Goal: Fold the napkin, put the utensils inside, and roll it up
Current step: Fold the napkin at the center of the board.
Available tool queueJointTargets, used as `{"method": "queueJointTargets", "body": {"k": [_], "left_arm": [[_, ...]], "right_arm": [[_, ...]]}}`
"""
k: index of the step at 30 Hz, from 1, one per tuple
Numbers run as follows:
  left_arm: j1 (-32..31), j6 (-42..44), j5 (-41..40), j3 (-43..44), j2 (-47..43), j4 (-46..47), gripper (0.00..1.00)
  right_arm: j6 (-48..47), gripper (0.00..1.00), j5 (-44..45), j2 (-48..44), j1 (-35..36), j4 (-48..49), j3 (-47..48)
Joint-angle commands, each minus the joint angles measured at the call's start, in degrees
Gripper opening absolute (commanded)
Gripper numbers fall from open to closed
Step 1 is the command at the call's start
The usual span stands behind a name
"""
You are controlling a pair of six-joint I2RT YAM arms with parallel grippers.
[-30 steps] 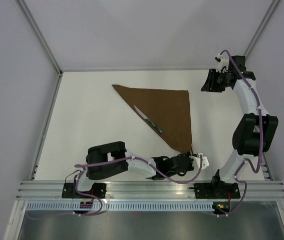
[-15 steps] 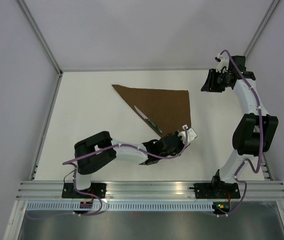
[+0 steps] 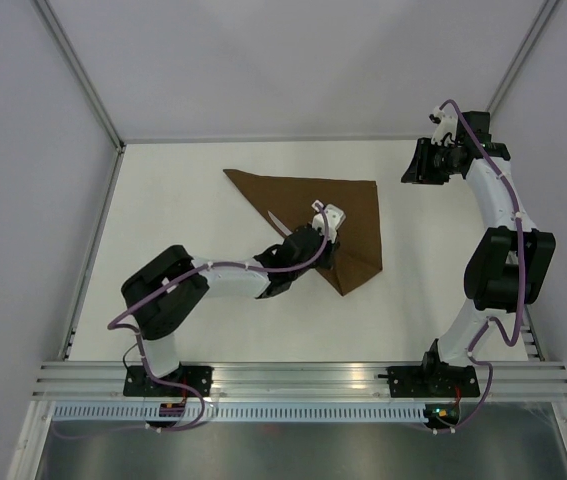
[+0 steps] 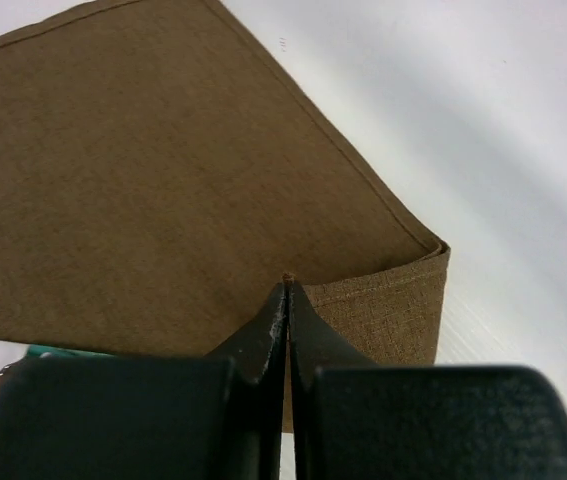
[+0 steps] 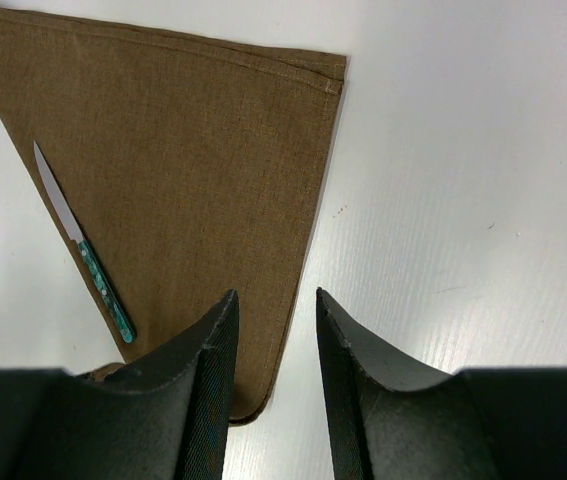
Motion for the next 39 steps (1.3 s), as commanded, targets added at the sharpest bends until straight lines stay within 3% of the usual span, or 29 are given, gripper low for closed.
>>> {"method": "queueJointTargets", "body": {"k": [1,20,39], "left_arm": [[2.3,-4.7,2.0,0.6,-2.1,-0.1,0.02],[14.6,-9.0,6.8,4.3,0.0,-3.5,0.02],[20.5,-11.9,11.0,4.4,2.7,-2.5,0.02]], "right_arm": [[0.4,0.43,0.3,-0.2,-0.3,0.5,0.4],[0.3,0.43,0.2,0.3,-0.2,0.4,0.2],[-0.3,0.43,0.4,1.5,0.0,-0.8,1.3]]}}
